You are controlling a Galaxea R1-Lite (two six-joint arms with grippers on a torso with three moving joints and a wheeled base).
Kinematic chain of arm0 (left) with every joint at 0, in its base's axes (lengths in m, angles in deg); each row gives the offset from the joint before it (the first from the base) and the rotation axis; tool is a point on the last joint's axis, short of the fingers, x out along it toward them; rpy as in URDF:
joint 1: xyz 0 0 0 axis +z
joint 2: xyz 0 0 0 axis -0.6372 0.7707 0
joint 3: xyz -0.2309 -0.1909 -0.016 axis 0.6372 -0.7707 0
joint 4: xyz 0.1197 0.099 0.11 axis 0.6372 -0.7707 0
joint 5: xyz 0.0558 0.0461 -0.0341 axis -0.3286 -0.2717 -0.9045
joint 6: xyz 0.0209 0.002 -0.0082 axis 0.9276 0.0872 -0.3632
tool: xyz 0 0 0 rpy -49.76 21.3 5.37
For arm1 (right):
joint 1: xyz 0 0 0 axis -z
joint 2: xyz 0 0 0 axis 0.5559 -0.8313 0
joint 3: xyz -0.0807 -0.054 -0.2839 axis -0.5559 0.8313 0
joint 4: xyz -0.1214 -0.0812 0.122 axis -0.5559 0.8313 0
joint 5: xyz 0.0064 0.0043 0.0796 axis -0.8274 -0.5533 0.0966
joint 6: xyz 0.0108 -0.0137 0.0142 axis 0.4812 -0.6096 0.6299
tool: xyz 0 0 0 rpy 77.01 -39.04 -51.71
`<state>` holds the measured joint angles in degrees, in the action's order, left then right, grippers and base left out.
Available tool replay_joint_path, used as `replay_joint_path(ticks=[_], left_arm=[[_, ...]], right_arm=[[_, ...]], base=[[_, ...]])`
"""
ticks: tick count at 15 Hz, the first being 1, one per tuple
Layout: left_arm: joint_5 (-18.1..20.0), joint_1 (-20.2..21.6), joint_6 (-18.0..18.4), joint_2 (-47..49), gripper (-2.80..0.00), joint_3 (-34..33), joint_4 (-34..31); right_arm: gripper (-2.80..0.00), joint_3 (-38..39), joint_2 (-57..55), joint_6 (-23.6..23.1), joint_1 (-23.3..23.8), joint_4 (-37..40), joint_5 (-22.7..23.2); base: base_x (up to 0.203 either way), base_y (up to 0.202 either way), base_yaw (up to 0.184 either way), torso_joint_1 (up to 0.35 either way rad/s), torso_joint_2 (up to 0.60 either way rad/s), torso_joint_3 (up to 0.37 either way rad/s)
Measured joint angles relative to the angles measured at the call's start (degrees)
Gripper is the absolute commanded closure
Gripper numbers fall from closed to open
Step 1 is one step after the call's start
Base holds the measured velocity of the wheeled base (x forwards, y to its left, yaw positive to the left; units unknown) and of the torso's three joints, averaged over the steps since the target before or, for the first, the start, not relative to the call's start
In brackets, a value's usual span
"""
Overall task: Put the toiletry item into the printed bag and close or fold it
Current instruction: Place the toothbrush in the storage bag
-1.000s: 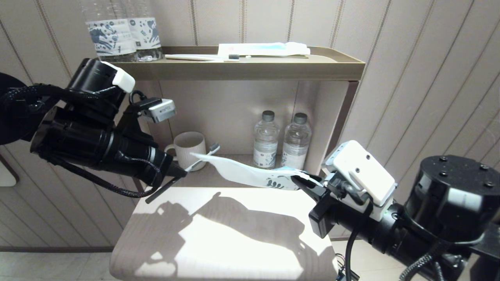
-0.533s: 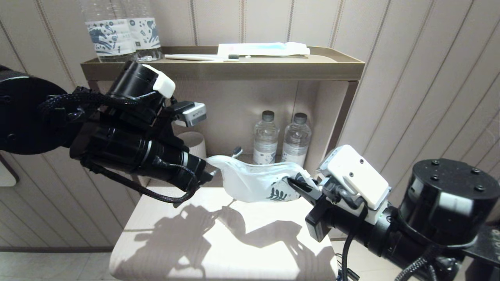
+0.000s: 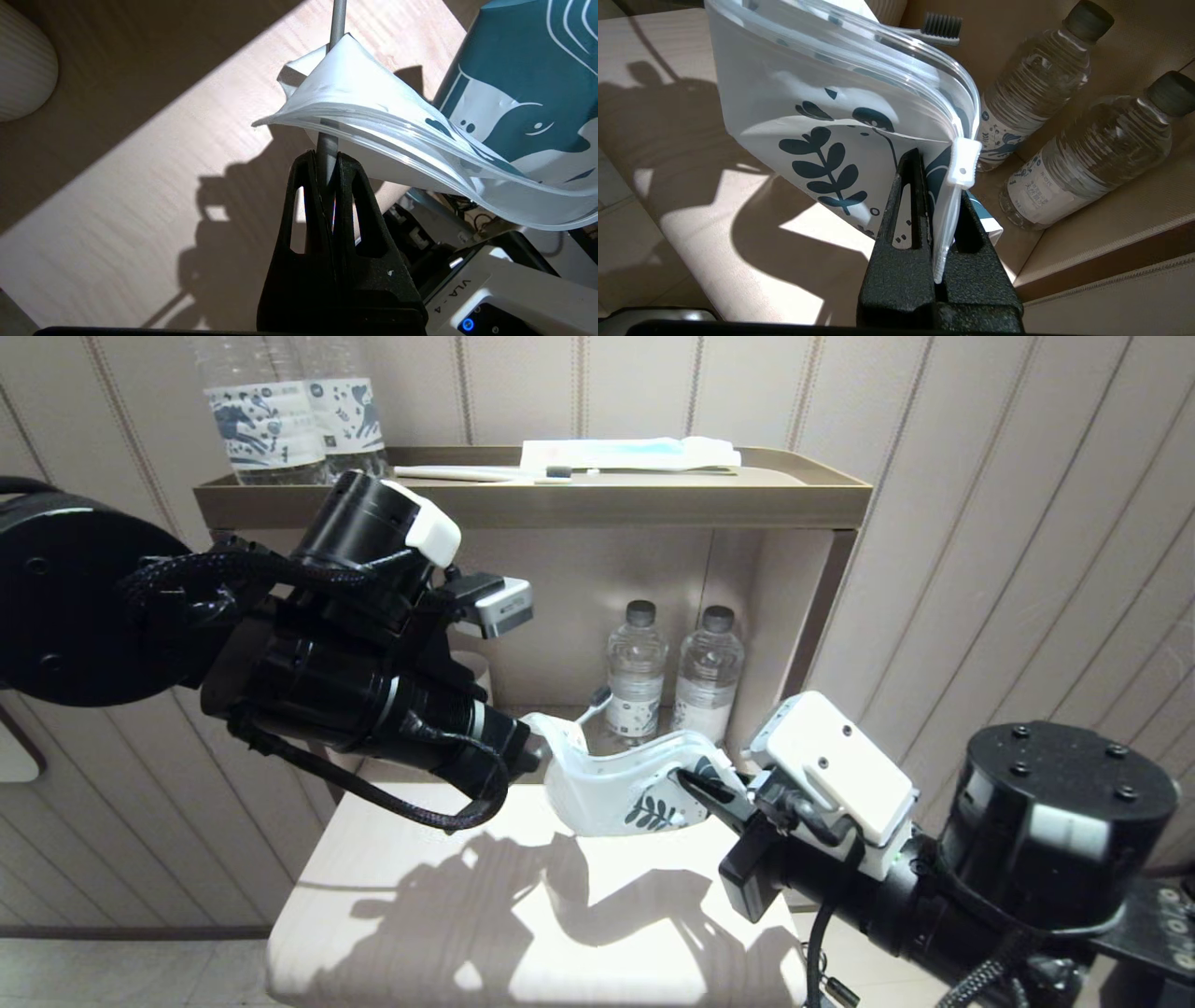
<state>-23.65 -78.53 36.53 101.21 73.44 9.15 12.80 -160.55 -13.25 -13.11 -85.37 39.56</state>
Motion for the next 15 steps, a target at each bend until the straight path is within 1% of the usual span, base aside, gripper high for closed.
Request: replay_joint_path(ticks=[5, 6, 9, 11, 13, 15], left_arm=[[-0.76, -4.04, -0.02, 0.75, 0.0, 0.01, -0.1], [-1.73, -4.59, -0.02, 0.85, 0.0, 0.0, -0.06], [-2.29, -5.01, -0.04, 0.64, 0.0, -0.52, -0.05], [-2.98, -4.34, -0.07, -0.3, 0.0, -0.93, -0.15], [-3.79, -1.94, 0.05, -1.99, 0.0, -1.23, -0.17], [-3.9, 0.78, 0.24, -4.23, 0.0, -1.32, -0.79]], right_arm=[[0.0, -2.04, -2.29, 0.0, -0.02, -0.25, 0.0], [0.0, -2.17, -2.63, 0.04, -0.02, -0.3, -0.04], [0.0, -2.03, -2.84, 0.05, 0.06, -0.3, -0.15], [0.0, -0.93, -1.96, 0.01, 0.39, -0.28, -0.4], [0.0, 0.72, 0.05, -0.31, 0.54, -0.37, -1.31], [0.0, 2.53, 2.31, -1.12, 0.69, -0.58, -3.53]], base=[[0.0, 0.0, 0.0, 0.0, 0.0, 0.0], [0.0, 0.0, 0.0, 0.0, 0.0, 0.0], [0.0, 0.0, 0.0, 0.0, 0.0, 0.0], [0.0, 0.0, 0.0, 0.0, 0.0, 0.0], [0.0, 0.0, 0.0, 0.0, 0.0, 0.0], [0.0, 0.0, 0.0, 0.0, 0.0, 0.0]])
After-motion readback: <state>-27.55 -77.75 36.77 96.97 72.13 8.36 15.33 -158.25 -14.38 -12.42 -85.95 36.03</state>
